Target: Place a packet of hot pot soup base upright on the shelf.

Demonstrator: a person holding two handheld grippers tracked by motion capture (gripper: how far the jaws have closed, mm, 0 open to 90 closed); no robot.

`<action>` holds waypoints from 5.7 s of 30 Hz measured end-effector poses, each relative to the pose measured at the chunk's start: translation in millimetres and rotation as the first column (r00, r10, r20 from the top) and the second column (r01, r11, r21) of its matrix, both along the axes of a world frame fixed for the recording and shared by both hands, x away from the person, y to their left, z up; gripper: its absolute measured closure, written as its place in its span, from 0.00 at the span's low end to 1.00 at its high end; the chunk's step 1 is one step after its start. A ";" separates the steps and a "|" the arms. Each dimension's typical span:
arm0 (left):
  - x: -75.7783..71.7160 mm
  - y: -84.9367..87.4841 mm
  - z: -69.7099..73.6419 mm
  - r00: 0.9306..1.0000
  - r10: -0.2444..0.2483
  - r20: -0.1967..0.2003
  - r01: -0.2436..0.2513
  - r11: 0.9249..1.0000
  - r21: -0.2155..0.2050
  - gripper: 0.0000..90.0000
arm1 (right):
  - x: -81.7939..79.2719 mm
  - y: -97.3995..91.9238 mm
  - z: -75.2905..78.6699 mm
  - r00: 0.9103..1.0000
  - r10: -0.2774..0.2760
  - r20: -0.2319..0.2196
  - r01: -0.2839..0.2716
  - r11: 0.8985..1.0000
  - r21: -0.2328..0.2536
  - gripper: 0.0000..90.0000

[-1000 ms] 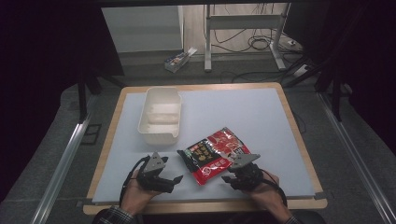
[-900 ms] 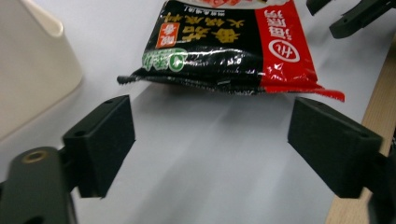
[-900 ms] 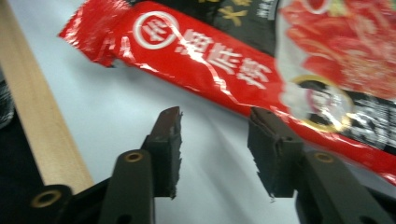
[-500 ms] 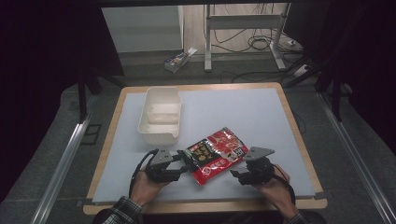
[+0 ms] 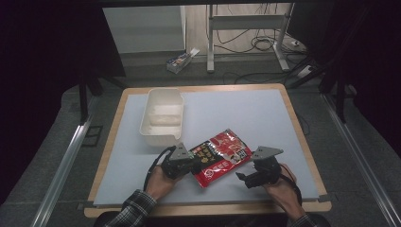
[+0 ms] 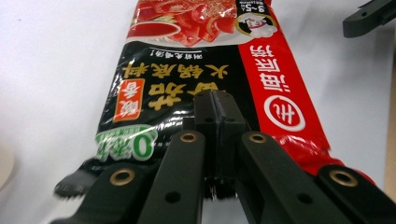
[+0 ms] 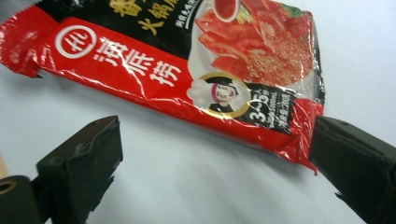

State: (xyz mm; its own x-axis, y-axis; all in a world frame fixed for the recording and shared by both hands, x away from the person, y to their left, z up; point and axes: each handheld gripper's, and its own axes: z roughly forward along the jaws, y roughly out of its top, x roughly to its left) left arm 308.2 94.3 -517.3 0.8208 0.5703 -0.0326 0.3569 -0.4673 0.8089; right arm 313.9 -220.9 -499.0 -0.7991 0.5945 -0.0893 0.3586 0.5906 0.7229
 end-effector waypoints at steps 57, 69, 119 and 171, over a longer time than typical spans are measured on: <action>-13.8 13.4 -27.1 0.997 0.030 -0.070 -0.029 0.999 0.017 1.00 | -5.9 3.3 26.0 0.998 0.033 -0.048 -0.028 0.995 0.099 0.00; -14.3 12.9 -26.9 0.997 0.030 -0.066 -0.029 0.999 0.020 1.00 | 6.5 39.3 58.1 0.996 0.029 -0.085 -0.018 0.991 0.133 0.00; -27.4 20.6 -8.4 0.998 0.030 0.056 -0.030 1.000 -0.002 0.75 | 41.3 83.6 79.1 0.979 0.061 -0.193 -0.011 0.968 0.251 0.82; -70.6 38.0 -2.6 0.993 0.107 0.047 -0.110 0.992 0.063 0.00 | 88.7 60.0 153.2 0.994 0.002 -0.113 0.033 0.951 0.308 0.82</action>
